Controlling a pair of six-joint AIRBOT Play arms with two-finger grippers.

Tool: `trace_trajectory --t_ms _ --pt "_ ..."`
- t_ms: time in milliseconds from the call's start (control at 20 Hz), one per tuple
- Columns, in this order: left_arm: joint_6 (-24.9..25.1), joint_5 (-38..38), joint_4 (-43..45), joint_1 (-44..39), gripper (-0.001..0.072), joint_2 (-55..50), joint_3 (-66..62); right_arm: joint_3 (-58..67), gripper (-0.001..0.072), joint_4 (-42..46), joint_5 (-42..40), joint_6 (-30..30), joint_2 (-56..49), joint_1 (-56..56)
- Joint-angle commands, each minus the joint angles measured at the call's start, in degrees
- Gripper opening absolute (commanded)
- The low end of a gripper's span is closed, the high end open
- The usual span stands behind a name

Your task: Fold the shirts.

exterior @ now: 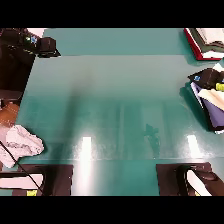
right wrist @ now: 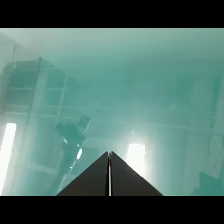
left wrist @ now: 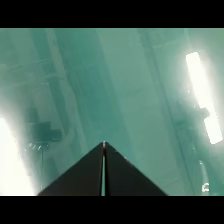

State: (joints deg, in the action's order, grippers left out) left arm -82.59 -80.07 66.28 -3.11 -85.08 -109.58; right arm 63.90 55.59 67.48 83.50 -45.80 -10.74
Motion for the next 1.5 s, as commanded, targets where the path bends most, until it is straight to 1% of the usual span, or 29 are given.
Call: trace_trajectory --t_ms 0,700,900,950,1000,1050,1100,1200,1250,1300,1350,1400,1450 --pt "0.0 0.2 0.0 0.0 0.0024 0.0 0.0 0.0 0.0013 0.0 0.0 0.0 0.0 0.4" --pt "0.0 0.3 0.0 0.0 0.0024 0.0 0.0 0.0 0.0013 0.0 0.0 0.0 0.0 0.4" --pt "0.0 0.0 -1.6 0.0 0.0028 0.0 0.0 0.0 0.0012 0.0 0.0 0.0 0.0 0.4" --pt "-0.2 -2.4 -1.6 0.2 0.0278 0.0 0.0 0.0 0.0013 0.0 0.0 0.0 0.0 0.4" --pt "-0.9 -6.8 -0.8 0.2 0.0437 0.1 -0.1 0.0 0.0013 0.0 -0.1 0.0 0.0 0.4" --pt "-1.2 -11.9 2.1 0.2 0.0418 0.2 -0.1 0.0 0.0013 0.0 -0.1 0.0 0.0 0.4" --pt "-1.7 -16.6 6.1 0.2 0.0418 0.6 0.0 0.0 0.0013 0.0 -0.5 -0.1 0.0 0.4" --pt "-3.1 -22.4 17.8 0.2 0.0418 3.0 0.0 0.0 0.0013 0.0 -1.0 -2.3 0.0 0.4" --pt "-3.6 -23.6 24.0 0.2 0.0418 4.8 0.0 0.0 0.0013 0.0 -1.4 -2.9 0.0 0.4" --pt "-4.5 -24.8 28.4 0.2 0.0420 7.0 0.0 0.0 0.0013 0.0 -2.0 -3.1 0.0 0.4" --pt "-4.6 -25.1 30.6 0.2 0.0422 9.1 0.3 0.0 0.0013 0.0 -2.7 -3.1 0.0 0.4" --pt "-4.8 -25.0 31.4 0.2 0.0450 11.5 1.3 0.0 0.0013 0.0 -3.5 -3.3 0.0 0.4" --pt "-5.2 -25.0 32.3 0.2 0.0450 14.2 3.3 0.0 0.0013 0.0 -3.9 -3.6 0.0 0.4"
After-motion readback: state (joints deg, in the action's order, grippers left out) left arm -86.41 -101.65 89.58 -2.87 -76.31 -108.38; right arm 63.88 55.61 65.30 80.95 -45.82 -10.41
